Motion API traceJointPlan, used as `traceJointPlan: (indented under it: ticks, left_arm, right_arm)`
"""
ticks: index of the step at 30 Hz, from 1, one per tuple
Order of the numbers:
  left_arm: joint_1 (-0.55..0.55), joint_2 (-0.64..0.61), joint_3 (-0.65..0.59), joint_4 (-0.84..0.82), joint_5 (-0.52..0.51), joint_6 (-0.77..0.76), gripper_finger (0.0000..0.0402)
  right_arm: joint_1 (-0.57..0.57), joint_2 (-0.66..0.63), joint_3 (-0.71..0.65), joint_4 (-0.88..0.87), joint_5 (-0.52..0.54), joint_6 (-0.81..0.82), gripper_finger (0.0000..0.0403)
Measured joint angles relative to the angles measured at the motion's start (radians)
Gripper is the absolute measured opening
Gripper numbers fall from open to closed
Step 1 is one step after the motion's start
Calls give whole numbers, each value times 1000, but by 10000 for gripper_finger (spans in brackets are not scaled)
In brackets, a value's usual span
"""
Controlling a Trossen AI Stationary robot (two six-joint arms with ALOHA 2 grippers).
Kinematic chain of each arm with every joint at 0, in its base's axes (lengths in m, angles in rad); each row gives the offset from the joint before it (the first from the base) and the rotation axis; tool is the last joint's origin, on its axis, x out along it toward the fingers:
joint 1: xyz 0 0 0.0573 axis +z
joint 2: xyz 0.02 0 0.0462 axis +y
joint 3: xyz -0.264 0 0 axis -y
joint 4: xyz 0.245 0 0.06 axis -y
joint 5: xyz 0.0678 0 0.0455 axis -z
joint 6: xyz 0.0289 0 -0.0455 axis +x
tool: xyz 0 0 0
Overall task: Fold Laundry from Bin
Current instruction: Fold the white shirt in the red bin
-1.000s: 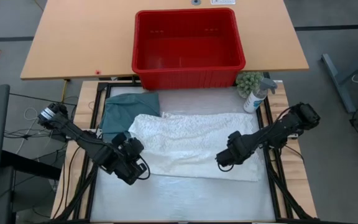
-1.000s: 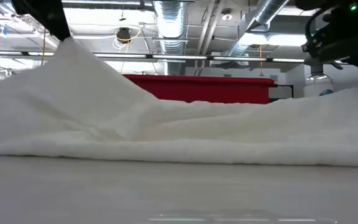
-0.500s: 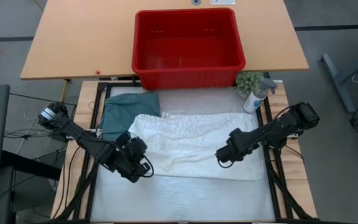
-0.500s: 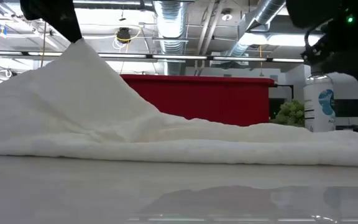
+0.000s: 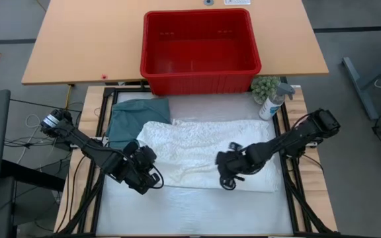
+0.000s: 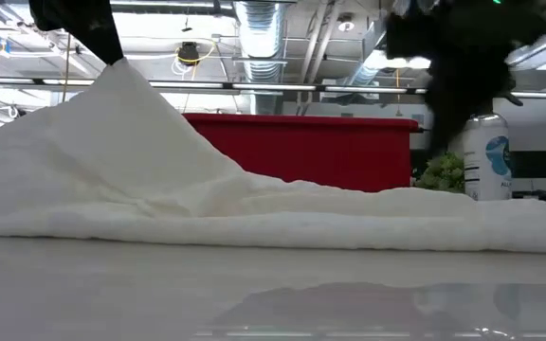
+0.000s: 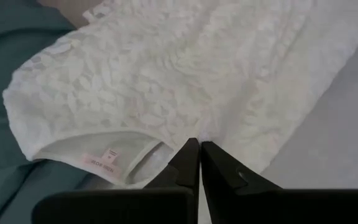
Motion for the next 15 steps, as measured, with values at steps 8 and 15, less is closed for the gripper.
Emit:
traceJointPlan:
  ticks: [8, 15]
  left_arm:
    - [50, 0, 0, -4, -25, -69, 0]
    - [83, -1, -123, -9, 37, -212, 0]
  right_arm:
    - [-69, 1, 0, 397, 126, -321, 209]
    - [-117, 1, 0, 393, 115, -321, 196]
